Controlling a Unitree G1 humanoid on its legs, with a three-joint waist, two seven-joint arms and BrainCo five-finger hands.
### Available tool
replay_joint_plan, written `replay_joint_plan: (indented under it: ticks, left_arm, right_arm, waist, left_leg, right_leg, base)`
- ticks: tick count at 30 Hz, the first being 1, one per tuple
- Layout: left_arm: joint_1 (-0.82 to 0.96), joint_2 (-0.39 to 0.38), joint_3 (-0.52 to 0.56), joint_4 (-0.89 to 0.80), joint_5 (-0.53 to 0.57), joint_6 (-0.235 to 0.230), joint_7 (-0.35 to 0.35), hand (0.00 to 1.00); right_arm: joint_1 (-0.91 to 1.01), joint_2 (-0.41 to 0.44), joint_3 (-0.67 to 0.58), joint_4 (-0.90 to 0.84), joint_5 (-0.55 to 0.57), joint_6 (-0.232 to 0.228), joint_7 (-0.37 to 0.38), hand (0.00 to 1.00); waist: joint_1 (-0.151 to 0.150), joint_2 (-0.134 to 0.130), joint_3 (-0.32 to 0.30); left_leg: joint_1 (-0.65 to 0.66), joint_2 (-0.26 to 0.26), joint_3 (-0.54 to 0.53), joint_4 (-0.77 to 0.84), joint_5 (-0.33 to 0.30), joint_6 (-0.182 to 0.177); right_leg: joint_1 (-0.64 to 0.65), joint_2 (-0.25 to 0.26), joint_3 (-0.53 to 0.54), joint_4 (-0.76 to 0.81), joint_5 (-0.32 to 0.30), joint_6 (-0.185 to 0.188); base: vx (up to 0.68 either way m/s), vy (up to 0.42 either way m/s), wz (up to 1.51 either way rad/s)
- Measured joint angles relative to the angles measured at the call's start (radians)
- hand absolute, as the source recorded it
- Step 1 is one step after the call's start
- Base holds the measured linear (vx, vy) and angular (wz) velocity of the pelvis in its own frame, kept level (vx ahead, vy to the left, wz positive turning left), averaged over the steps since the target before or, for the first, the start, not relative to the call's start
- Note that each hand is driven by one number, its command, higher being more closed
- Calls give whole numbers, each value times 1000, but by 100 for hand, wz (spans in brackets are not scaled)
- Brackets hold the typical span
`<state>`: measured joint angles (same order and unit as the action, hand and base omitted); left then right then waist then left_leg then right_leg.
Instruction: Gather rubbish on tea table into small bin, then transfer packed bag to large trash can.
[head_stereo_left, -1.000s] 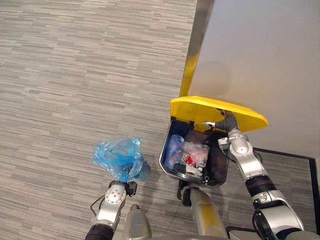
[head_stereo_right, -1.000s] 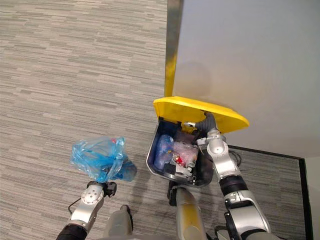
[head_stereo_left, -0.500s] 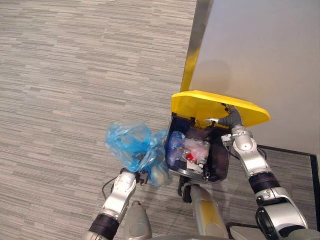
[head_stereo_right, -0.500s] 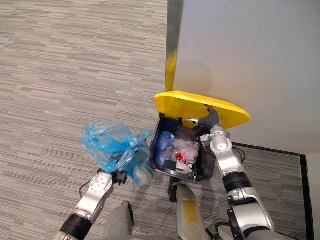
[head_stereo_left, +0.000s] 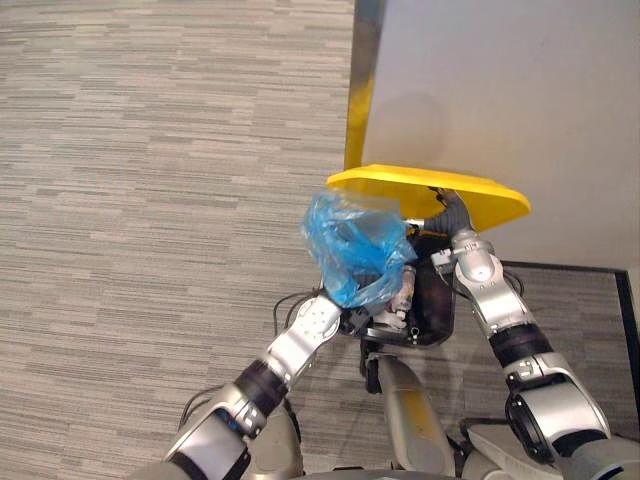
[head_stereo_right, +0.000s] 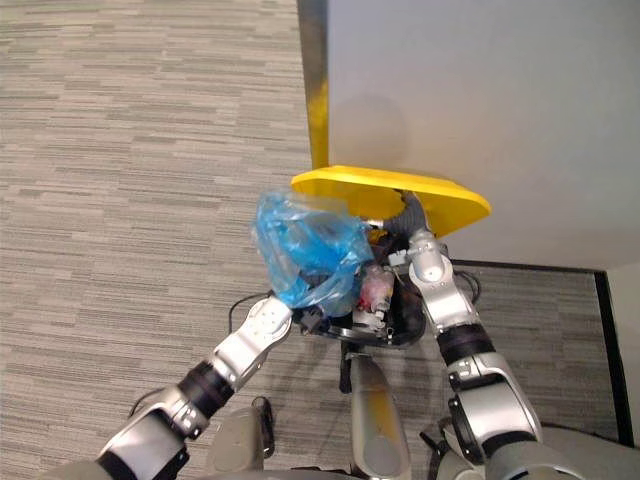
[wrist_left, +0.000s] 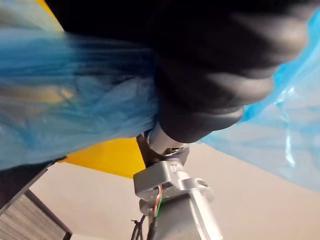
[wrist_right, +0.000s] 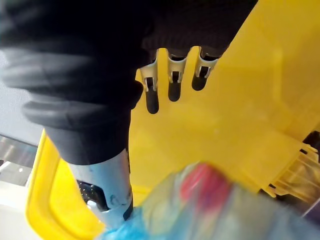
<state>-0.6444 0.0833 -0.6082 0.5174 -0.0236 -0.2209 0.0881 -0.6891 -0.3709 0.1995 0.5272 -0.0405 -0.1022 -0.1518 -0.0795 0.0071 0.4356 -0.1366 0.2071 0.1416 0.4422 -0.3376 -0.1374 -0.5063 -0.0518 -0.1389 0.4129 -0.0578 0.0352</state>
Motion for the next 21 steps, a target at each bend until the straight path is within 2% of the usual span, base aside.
replay_joint_plan:
  ticks: [5, 11, 14, 18, 19, 21]
  left_arm:
    - [-98, -7, 1, 117, 81, 21, 19, 100]
    - [-136, -29, 5, 196, 114, 25, 28, 100]
    - [-155, -37, 16, 242, 130, 43, 27, 100]
    - [-165, -49, 59, 273, 177, 59, 30, 100]
    - [-166, -55, 71, 283, 198, 66, 32, 0]
    - [-169, -63, 102, 291, 230, 73, 46, 0]
  right_arm:
    - [-34, 17, 2, 0, 0, -2, -4, 0]
    - [-35, 52, 7, -54, 1, -3, -21, 0]
    - [-68, 71, 15, -91, 0, -4, -23, 0]
    - [-77, 94, 34, -162, 0, -4, -42, 0]
    - [-77, 100, 35, -181, 1, -4, -47, 0]
    - [-77, 106, 35, -211, 1, -3, -53, 0]
  waist:
    - [-17, -14, 22]
    - [-11, -17, 30]
    - [6, -19, 45]
    - [7, -22, 66]
    - [7, -22, 66]
    - [7, -22, 66]
  left_leg:
    - [-67, 6, 3, 48, -15, -2]
    - [-156, 25, 39, 128, -54, 0]
    - [-212, 48, 72, 196, -89, 3]
    - [-263, 73, 83, 255, -117, 7]
    - [-284, 75, 80, 273, -124, 8]
    - [-310, 75, 75, 287, -126, 9]
  right_leg:
    - [-51, 5, 6, 0, 23, -13]
    - [-131, 18, 39, 1, 49, -11]
    - [-185, 43, 68, 2, 68, -7]
    - [-224, 57, 75, 7, 79, -12]
    - [-242, 55, 75, 21, 79, -12]
    - [-261, 51, 73, 24, 80, -13]
  base:
    - [2, -3, -5]
    - [-14, 24, -22]
    - [-7, 18, -37]
    - [6, 10, -16]
    - [0, 0, 0]
    - [15, 10, 9]
